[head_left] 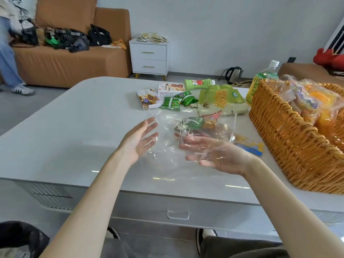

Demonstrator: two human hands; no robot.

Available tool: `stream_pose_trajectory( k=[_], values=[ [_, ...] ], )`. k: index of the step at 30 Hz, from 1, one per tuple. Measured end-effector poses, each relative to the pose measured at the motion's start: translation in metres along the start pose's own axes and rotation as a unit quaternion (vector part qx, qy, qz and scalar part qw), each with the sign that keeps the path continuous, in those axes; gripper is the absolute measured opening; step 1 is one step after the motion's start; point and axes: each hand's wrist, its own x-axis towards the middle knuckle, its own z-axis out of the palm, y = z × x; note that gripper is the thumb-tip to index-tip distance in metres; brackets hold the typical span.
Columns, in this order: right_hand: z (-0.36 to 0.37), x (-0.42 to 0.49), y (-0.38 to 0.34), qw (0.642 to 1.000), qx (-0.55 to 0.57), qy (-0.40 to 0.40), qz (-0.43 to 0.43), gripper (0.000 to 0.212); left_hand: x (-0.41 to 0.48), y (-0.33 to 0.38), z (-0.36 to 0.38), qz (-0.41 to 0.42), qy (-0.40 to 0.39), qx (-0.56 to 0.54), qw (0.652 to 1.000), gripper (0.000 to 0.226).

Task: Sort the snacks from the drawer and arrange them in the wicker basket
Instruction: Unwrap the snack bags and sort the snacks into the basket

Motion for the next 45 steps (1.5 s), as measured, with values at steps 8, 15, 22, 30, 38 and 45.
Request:
stream_pose_trajectory(
  k=[8, 15, 22, 30, 38, 45],
  values=[
    [0.011, 0.025, 0.014, 0.994, -0.089, 0.004, -0.064, 0.052, -0.009, -0.002, 0.006, 0.018, -0.07, 0.148, 0.986, 0.019],
    [0.019, 0.026, 0.018, 0.984, -0.164, 0.066, -0.021, 0.086, -0.006, -0.005, 0.007, 0.039, -0.052, 0.177, 0.982, 0.019],
    [0.027, 0.022, 0.021, 0.971, -0.234, 0.045, 0.021, 0.103, -0.007, -0.01, 0.014, 0.09, -0.052, 0.239, 0.965, 0.061],
    [0.014, 0.01, 0.012, 0.978, -0.191, 0.088, 0.006, 0.086, -0.004, -0.008, 0.01, 0.103, 0.08, 0.104, 0.986, 0.03],
    [0.005, 0.01, 0.009, 0.967, -0.212, 0.137, -0.038, 0.059, 0.009, -0.008, 0.0, 0.141, 0.162, 0.116, 0.97, 0.012],
    [0.0, -0.004, 0.003, 0.951, -0.195, 0.24, -0.001, 0.069, 0.018, -0.011, -0.012, 0.145, 0.231, 0.313, 0.91, 0.054]
  ],
)
